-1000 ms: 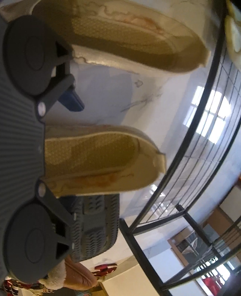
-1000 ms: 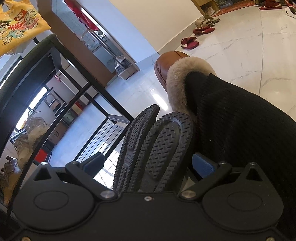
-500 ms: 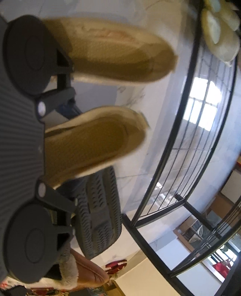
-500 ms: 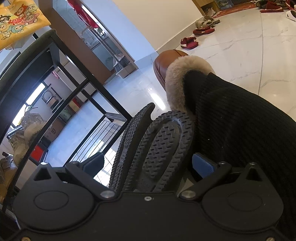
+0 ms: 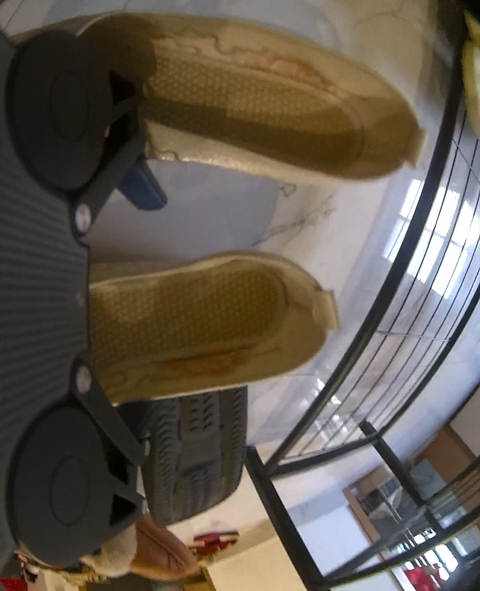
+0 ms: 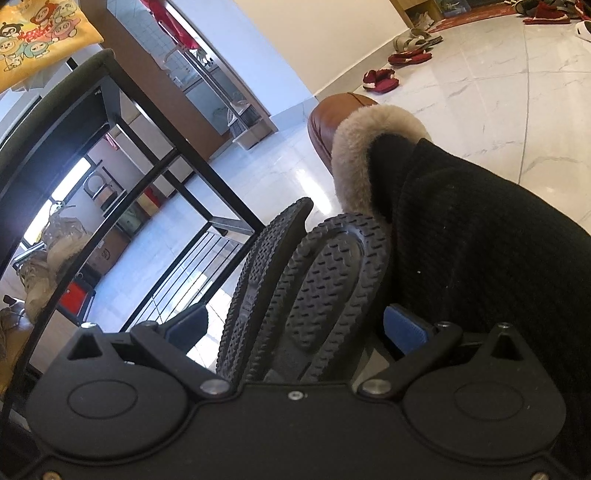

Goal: Organize scattered shoes

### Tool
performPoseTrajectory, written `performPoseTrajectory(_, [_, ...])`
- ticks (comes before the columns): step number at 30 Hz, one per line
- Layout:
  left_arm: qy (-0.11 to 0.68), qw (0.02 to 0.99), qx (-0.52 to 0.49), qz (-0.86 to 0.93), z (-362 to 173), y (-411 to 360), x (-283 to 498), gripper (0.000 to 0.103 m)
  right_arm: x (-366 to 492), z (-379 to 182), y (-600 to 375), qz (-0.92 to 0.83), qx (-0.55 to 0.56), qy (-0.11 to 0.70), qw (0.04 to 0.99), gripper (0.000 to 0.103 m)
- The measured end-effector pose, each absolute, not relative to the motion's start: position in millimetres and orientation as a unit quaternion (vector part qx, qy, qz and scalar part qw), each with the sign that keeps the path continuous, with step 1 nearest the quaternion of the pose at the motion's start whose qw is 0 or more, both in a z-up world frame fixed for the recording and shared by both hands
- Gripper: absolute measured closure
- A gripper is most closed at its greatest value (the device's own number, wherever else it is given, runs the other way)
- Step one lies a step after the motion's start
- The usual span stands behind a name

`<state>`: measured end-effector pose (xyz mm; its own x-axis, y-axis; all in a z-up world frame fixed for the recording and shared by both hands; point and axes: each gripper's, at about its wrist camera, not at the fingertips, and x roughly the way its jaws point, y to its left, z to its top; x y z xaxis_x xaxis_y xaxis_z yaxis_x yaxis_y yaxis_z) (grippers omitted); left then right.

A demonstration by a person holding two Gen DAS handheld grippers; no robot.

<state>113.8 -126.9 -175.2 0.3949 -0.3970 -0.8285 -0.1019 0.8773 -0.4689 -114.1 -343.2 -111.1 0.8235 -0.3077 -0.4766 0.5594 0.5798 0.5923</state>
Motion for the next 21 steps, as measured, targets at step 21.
performPoseTrajectory(21, [0.558,0.801,-0.12,-0.179,-167,-114,107,0.037,-119,-114,-348,-0.243,0.403,0.153,0.869,0.0])
